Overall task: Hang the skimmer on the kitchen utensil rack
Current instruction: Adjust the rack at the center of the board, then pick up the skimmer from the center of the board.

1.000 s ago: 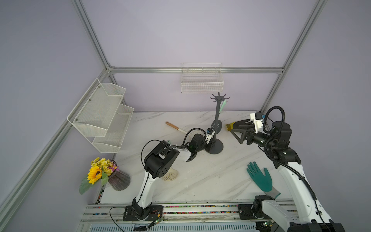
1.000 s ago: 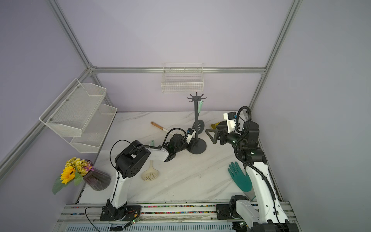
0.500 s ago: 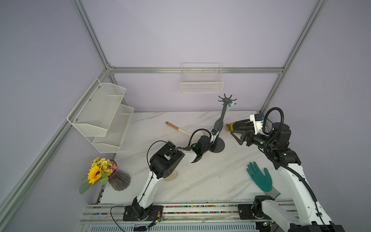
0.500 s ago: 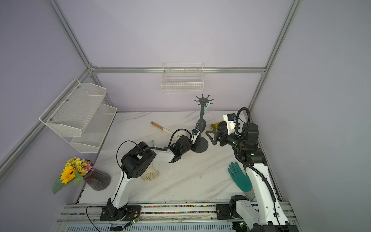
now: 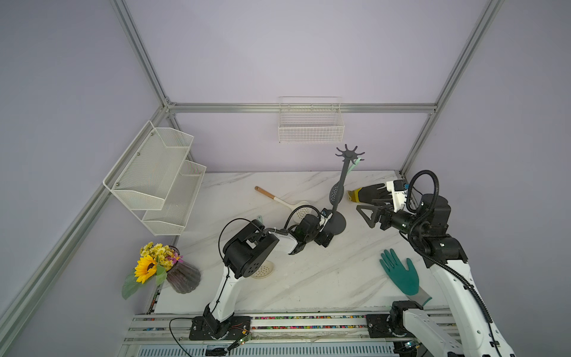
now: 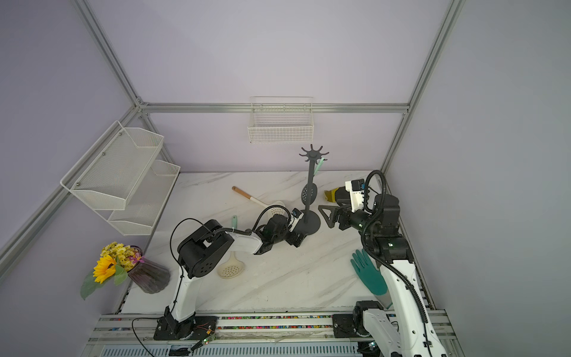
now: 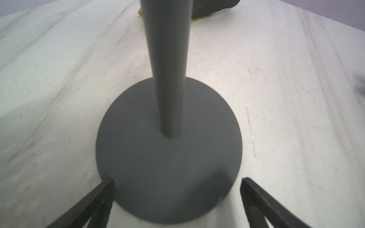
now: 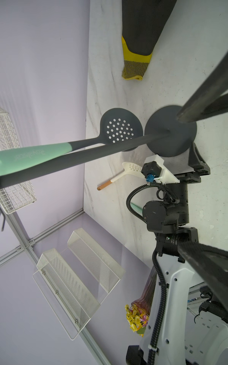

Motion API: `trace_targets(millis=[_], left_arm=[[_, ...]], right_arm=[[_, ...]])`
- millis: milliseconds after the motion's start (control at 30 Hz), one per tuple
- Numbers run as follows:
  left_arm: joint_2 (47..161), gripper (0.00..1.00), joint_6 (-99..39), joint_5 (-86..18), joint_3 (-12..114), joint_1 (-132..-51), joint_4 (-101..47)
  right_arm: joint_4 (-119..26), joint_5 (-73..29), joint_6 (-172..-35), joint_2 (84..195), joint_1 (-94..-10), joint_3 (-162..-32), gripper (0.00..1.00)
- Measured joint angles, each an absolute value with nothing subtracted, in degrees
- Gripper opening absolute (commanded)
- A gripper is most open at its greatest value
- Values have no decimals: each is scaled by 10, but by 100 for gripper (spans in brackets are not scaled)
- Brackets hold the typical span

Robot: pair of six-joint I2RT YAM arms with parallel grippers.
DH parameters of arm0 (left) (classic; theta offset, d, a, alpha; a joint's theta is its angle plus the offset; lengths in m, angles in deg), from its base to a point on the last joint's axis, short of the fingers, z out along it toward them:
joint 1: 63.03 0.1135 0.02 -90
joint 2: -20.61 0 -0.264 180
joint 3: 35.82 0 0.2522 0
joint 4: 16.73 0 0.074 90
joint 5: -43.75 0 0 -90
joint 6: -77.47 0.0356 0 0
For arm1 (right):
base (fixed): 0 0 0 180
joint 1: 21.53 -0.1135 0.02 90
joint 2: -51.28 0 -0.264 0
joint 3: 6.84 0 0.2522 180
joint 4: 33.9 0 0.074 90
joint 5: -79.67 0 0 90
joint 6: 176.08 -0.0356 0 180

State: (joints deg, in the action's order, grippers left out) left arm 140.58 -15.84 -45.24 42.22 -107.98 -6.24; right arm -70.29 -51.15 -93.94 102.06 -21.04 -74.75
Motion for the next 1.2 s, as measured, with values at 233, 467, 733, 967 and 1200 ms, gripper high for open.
trace_targets(millis=[233,467,733,967,1200], left_arm=[[1277,100,-128,-448,359,-1079,-128],[1107,100,-121,-470,305,-1080,-183],[1035,100,-107,-674,319,-1067,-298],[1023,100,-132,-763,357,-966,-385],[1008,100,-180,-786,411,-846,-461]], right_arm=[[-711,-516,-956,994,-254,-736,97],[-707,-409,-958,1042,-488,-739,97],[-692,-314,-959,1200,-581,-799,97],[-700,-242,-954,1364,-628,-913,97],[-728,-186,-957,1495,-667,-1040,97]])
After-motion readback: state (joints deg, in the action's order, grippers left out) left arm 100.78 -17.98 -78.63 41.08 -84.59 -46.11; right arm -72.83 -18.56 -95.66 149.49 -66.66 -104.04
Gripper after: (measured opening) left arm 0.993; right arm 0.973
